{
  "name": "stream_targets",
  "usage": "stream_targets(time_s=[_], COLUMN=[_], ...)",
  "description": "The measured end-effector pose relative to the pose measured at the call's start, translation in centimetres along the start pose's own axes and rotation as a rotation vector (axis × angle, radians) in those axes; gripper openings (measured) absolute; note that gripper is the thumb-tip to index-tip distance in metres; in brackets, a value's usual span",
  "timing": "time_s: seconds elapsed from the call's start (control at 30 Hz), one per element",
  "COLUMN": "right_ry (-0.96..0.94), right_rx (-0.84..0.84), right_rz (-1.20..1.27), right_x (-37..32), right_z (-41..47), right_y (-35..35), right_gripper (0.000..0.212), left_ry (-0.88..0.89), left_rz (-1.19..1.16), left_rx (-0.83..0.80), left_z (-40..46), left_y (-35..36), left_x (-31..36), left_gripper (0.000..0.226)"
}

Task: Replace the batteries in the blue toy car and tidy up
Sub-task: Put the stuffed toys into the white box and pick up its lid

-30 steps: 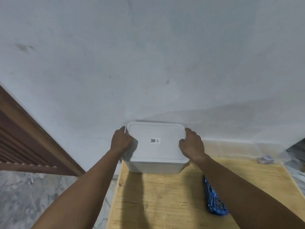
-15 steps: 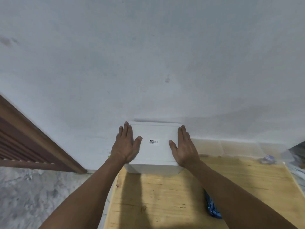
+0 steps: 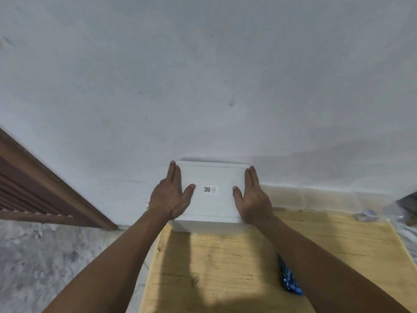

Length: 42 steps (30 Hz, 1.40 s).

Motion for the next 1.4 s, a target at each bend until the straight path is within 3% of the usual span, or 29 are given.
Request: stream_targets(time_s=[0.17, 0.33, 0.4, 0.47, 0.53, 0.6, 0.67, 0.73, 1.1, 1.27, 1.4], right_ry=[0.029, -0.017, -0.067, -0.138, -0.107, -0.107, -0.178, -0.244, -0.253, -0.119, 0.023], right_rx=[-0.006, 0.119, 0.171, 0.099, -0.186, -0.468, -0.578, -0.573, -0.486, -0.522, -0.609], right_rz=[-0.018, 0.031, -0.01, -0.079, -0.099, -0.133, -0.224, -0.289, -0.247, -0.036, -0.026], right_x=[-0.6, -0.1, -0.1, -0.8, -0.7, -0.3, 0.1, 0.3, 0.5, 4.4, 10.2], right_z=[0.5, -0.1, -0.4, -0.8, -1.3, -1.7, -1.6, -1.2, -2.3, -4.9, -7.7], right_y=[-0.8, -0.7, -1.2, -1.6, -1.6, -2.1, -3.1, -3.9, -4.6, -5.7, -7.1], right_gripper=[0.073, 0.057, 0.052, 0.072, 0.11, 0.139, 0.146, 0.137, 0.125, 0.142, 0.128], left_ry=[-0.057, -0.028, 0.136, 0.326, 0.347, 0.231, 0.188, 0.209, 0.192, 0.354, 0.578], left_rz=[-0.016, 0.111, 0.2, 0.226, 0.171, 0.196, 0.255, 0.276, 0.505, 0.403, 0.352], left_rx=[-0.044, 0.087, 0.266, 0.402, 0.263, -0.042, -0.253, -0.314, -0.168, -0.147, 0.043], left_z=[0.6, 0.0, -0.5, -1.1, -1.7, -2.0, -2.4, -2.3, -2.7, -5.7, -8.0], left_y=[-0.2, -0.4, -1.0, -1.4, -1.0, -0.3, -0.3, -0.5, -0.4, 1.5, 4.1], left_x=[0.2, 0.1, 0.9, 1.7, 2.1, 1.4, 0.8, 1.0, 3.0, 9.1, 15.1], left_gripper=[0.08, 0.073, 0.057, 0.05, 0.072, 0.124, 0.155, 0.161, 0.135, 0.126, 0.102])
Point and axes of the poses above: each hand's wrist, its own z-axis towards the middle knuckle, its own y-axis out of the palm, x = y × z, the point moved 4 cm from there along z, towards the middle knuckle, and after that the axes turned 2 degrees about -z, right-handed, at the moved point
